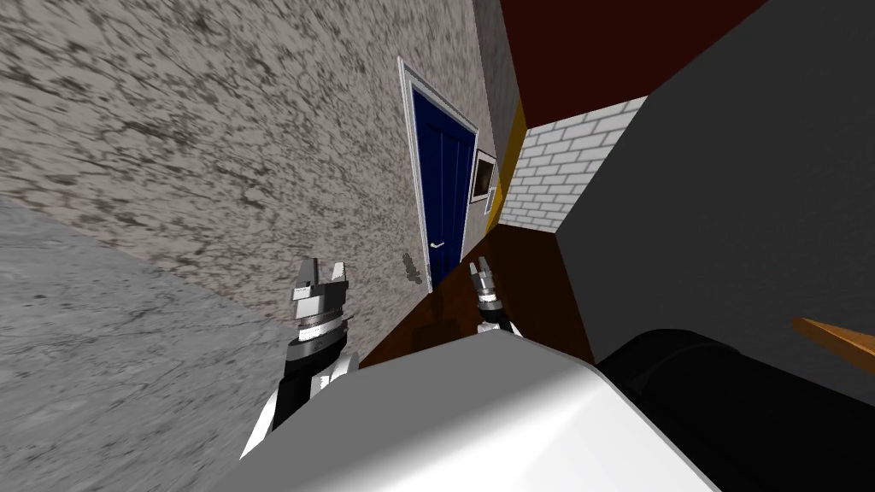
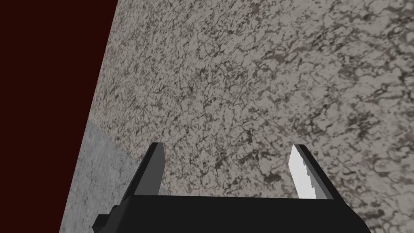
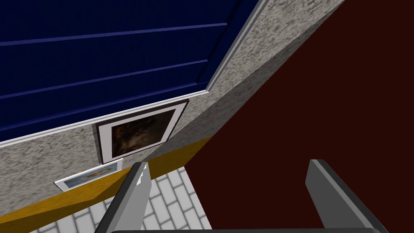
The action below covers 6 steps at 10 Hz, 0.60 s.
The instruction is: Pull the door open
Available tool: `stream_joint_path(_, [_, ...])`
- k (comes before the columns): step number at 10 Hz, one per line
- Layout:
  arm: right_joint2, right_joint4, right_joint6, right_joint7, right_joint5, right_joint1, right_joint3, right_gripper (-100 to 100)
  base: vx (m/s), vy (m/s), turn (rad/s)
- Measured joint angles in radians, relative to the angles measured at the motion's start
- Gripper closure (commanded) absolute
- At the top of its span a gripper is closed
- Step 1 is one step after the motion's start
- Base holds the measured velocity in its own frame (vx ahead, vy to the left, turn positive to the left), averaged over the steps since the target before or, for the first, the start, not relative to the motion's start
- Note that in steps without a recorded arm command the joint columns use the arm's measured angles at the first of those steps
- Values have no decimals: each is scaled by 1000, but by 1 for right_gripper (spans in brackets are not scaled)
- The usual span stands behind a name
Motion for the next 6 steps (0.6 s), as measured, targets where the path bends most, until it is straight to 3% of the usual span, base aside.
stream_joint_path(6, [-67,160,-51,-59,-37,-41,28,-100,93,-39,122])
